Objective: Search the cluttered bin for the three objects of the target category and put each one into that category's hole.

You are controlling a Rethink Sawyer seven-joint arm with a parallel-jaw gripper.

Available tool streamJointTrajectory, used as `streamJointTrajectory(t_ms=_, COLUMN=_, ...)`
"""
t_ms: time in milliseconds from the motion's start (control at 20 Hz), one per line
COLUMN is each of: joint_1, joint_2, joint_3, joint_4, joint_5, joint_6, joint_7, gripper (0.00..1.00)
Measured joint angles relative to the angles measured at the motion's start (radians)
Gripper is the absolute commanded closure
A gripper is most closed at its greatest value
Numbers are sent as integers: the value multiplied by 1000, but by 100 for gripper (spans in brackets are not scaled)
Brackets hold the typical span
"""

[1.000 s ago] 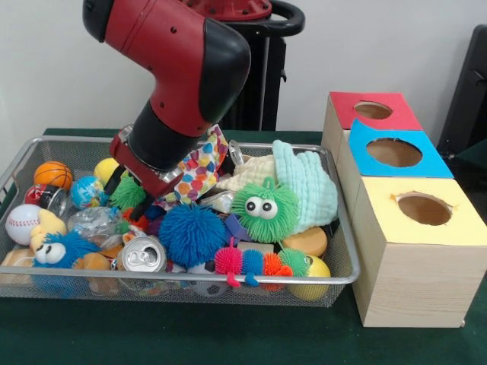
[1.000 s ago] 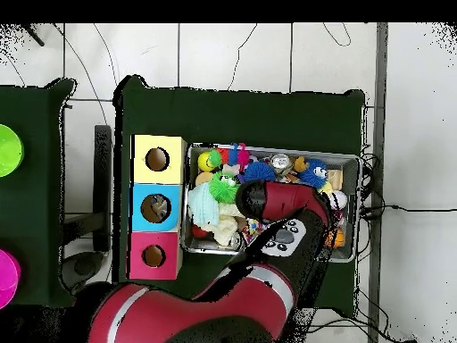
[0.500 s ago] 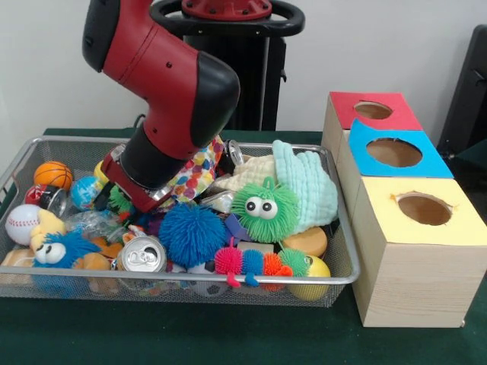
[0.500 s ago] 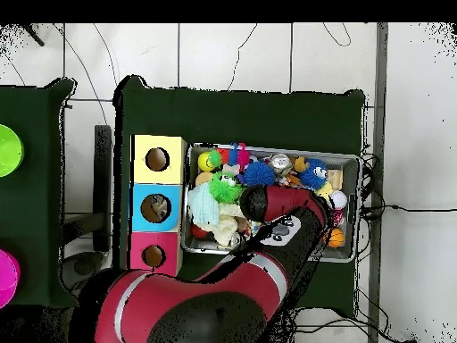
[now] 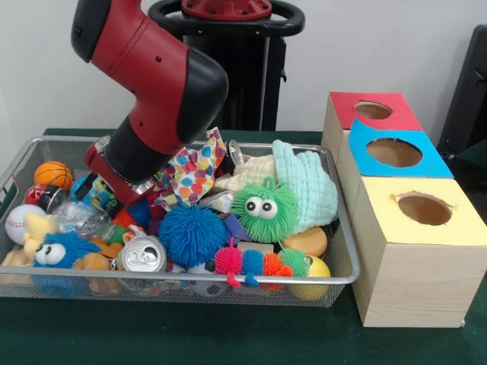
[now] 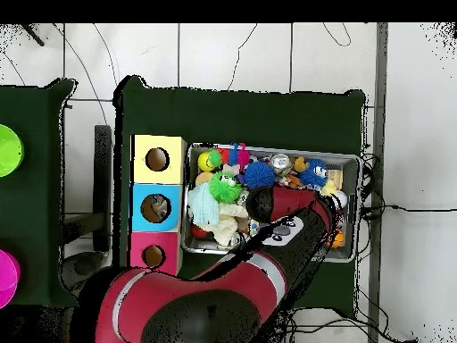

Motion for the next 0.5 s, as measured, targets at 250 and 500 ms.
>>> streamJointTrajectory(t_ms=250, joint_1=0, joint_2=1, joint_3=-12, joint_4=0, joint_5=0, joint_6=0, joint_7=0, gripper=0)
streamJointTrajectory(t_ms=500, joint_1=0, joint_2=10, joint_3=-32, joint_4=-4, joint_5=0, joint_6=0, joint_7=0, gripper=0)
